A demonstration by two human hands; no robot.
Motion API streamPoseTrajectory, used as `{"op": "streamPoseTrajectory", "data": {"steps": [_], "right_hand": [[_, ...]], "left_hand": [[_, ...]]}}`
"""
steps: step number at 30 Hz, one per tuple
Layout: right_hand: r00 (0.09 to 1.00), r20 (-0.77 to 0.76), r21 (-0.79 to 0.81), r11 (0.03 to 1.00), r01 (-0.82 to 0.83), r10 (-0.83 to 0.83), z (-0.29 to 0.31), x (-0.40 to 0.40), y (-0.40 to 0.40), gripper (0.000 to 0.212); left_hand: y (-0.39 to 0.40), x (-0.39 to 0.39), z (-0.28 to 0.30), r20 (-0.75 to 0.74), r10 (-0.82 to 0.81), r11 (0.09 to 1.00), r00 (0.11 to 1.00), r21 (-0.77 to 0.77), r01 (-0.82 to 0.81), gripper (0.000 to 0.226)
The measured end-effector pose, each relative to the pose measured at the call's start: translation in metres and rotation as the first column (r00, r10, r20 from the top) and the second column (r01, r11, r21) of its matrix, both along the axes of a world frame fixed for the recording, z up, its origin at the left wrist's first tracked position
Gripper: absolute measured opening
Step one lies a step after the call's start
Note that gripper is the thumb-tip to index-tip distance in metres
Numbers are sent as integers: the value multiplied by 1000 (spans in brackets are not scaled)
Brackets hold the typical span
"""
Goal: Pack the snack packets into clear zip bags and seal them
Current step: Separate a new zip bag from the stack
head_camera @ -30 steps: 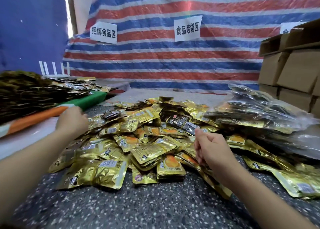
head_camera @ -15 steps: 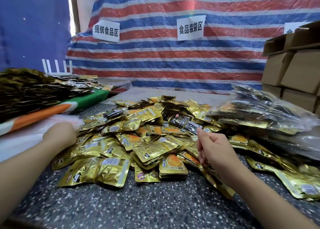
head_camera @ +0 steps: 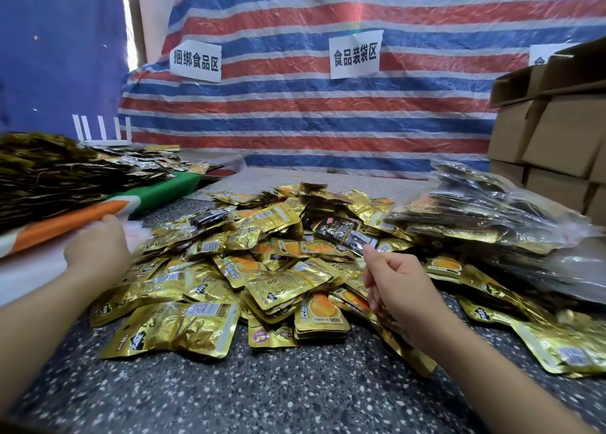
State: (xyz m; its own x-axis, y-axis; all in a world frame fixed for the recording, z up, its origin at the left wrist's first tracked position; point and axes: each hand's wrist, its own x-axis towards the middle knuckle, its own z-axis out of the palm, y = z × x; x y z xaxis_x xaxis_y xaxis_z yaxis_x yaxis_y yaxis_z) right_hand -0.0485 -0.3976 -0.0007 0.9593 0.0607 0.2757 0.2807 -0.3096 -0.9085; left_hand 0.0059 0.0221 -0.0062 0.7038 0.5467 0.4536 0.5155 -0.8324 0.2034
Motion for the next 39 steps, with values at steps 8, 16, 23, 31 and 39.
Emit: {"op": "streamPoseTrajectory", "data": {"steps": [8,16,23,31,39], "right_hand": [[1000,-1,3,1000,-1,1,0,0,2,59],[1000,-19,53,998,15,-14,3,-2,2,58],[994,-68,211,973,94,-82,8,1,-4,56],[970,-210,353,915,193,-123,8,11,-15,31],[946,-313,334,923,191,-83,15,15,-20,48]], "left_hand": [[-23,3,13,113,-141,978,984,170,121,28],[-136,0,31,433,-478,858,764,46,511,43],[-247,-13,29,593,-591,552,547,-197,810,44],[-276,-32,-10,421,-856,205,300,-255,945,73],[-280,-50,4,380,-917,10,117,-273,962,45]]}}
